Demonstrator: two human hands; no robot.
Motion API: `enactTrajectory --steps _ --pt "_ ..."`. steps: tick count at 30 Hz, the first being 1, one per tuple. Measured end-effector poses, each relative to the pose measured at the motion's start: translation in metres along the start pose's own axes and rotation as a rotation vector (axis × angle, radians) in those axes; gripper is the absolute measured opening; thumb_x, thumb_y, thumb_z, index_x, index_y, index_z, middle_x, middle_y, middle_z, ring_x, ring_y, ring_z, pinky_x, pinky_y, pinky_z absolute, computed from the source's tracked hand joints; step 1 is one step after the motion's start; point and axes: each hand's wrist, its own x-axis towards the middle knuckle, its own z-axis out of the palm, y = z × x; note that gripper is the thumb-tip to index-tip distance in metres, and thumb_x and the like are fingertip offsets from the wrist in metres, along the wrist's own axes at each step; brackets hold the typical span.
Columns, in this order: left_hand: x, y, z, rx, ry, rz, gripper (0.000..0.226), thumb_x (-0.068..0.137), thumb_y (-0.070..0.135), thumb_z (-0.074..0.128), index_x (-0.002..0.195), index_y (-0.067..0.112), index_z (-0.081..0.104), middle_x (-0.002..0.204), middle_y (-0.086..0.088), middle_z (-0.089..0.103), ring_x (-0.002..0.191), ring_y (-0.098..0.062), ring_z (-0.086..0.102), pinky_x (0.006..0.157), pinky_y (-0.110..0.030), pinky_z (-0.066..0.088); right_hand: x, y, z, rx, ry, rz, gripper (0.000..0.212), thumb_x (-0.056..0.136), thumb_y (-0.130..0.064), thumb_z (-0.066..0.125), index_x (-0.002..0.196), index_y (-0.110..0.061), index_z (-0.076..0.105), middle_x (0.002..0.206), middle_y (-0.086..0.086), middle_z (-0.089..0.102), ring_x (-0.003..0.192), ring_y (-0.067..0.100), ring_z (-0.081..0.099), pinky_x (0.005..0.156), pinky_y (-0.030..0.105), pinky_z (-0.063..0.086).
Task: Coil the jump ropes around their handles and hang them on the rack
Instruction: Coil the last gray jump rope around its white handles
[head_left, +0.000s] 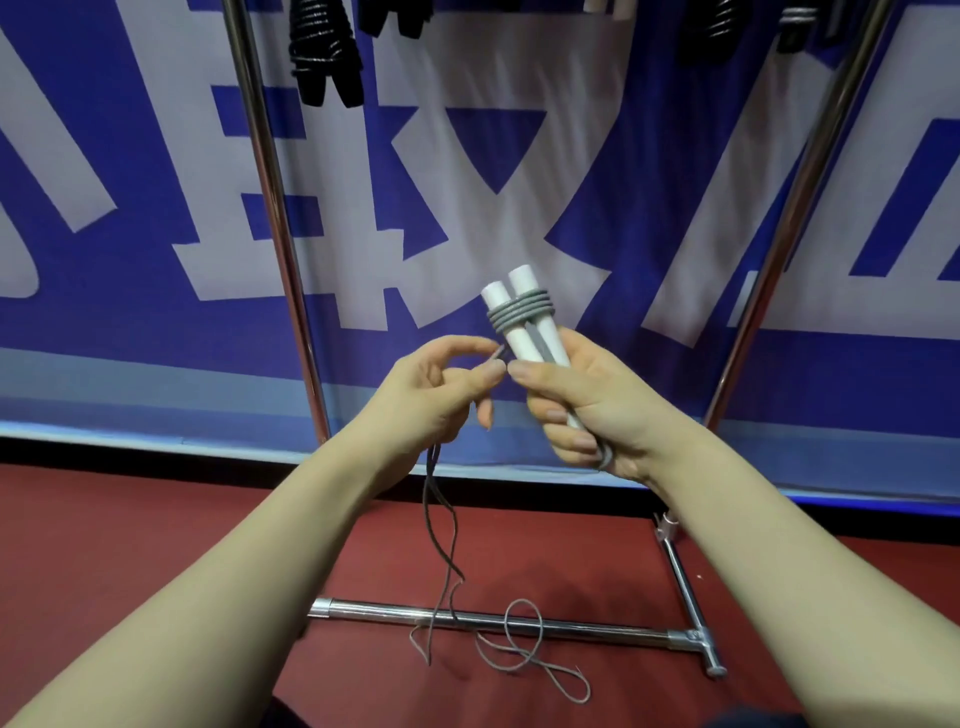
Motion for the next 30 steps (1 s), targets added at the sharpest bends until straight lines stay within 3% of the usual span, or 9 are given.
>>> enactTrajectory --steps 4,7,9,14,17,21,24,26,30 --pt "0.003 -0.011 -0.005 0.184 0.002 -0.026 0.024 0.101 0.027 0.052 0.098 0.008 0.066 0.066 -0.004 0.061 0.046 -0.014 0.042 0.045 -0.02 0.034 0.002 0.007 -0.008 -0.093 0.07 0.057 0.015 0.095 -0.014 0.06 0.103 -0.017 0.048 0.054 0.0 0.037 0.033 0.01 0.023 0.035 0.016 0.02" --pt "0.005 -0.017 -0.007 0.444 0.018 -0.006 0.031 0.104 0.027 0.045 0.086 0.01 0.063 0.072 0.003 0.062 0.063 -0.007 0.059 0.065 -0.016 0.046 0.004 0.012 -0.008 -0.155 0.078 0.076 0.016 0.094 -0.013 0.061 0.098 -0.017 0.047 0.055 0.001 0.038 0.035 0.011 0.023 0.036 0.017 0.019" --pt "0.005 -0.018 -0.009 0.333 -0.014 -0.057 0.031 0.105 0.025 0.044 0.086 0.008 0.062 0.074 0.002 0.063 0.068 -0.008 0.061 0.073 -0.017 0.05 0.004 0.013 -0.008 -0.172 0.077 0.078 0.016 0.094 -0.012 0.061 0.097 -0.017 0.046 0.055 0.001 0.038 0.036 0.011 0.023 0.036 0.018 0.019" --pt "0.006 -0.014 -0.006 -0.071 -0.071 -0.134 0.028 0.103 0.015 0.046 0.1 -0.007 0.064 0.063 -0.002 0.057 0.041 -0.007 0.028 0.044 -0.017 0.031 0.005 0.013 -0.01 -0.236 0.097 0.058 0.015 0.094 -0.013 0.062 0.102 -0.016 0.05 0.055 0.001 0.041 0.037 0.012 0.026 0.038 0.019 0.022" --pt "0.003 -0.011 -0.005 -0.061 -0.133 -0.169 0.022 0.103 0.011 0.045 0.1 -0.002 0.063 0.067 -0.002 0.062 0.044 -0.007 0.037 0.044 -0.016 0.033 0.007 0.015 -0.013 -0.333 0.098 0.054 0.018 0.094 -0.014 0.062 0.108 -0.016 0.051 0.057 0.002 0.042 0.039 0.013 0.027 0.039 0.02 0.024" --pt "0.0 -0.011 -0.009 0.058 -0.165 -0.23 0.027 0.103 0.006 0.044 0.113 -0.017 0.056 0.077 -0.017 0.044 0.048 -0.008 0.033 0.044 -0.016 0.03 0.008 0.02 -0.008 -0.634 0.166 -0.023 0.015 0.093 -0.019 0.061 0.097 -0.023 0.048 0.062 -0.001 0.045 0.039 0.01 0.033 0.037 0.021 0.028" --pt "0.004 -0.007 0.002 0.095 0.01 -0.247 0.024 0.095 0.003 0.044 0.097 -0.015 0.06 0.062 -0.013 0.047 0.045 -0.01 0.024 0.042 -0.018 0.023 0.01 0.027 0.002 -1.078 0.282 -0.168 0.018 0.098 -0.023 0.053 0.1 -0.022 0.035 0.073 0.0 0.05 0.058 0.019 0.047 0.049 0.032 0.038" --pt "0.005 -0.001 0.011 0.016 0.124 -0.235 0.022 0.092 0.011 0.049 0.08 -0.002 0.061 0.058 -0.005 0.056 0.045 -0.012 0.025 0.044 -0.021 0.022 0.013 0.029 0.01 -1.283 0.366 -0.188 0.017 0.101 -0.021 0.045 0.111 -0.02 0.031 0.077 0.005 0.051 0.068 0.032 0.047 0.057 0.037 0.035" --pt "0.005 0.002 0.018 -0.084 0.245 -0.203 0.044 0.086 0.045 0.07 0.078 0.002 0.07 0.06 -0.003 0.053 0.047 -0.013 0.027 0.048 -0.024 0.024 0.016 0.027 0.019 -1.556 0.478 -0.162 0.031 0.099 -0.007 0.044 0.123 -0.016 0.028 0.075 0.002 0.049 0.067 0.032 0.048 0.058 0.035 0.031"
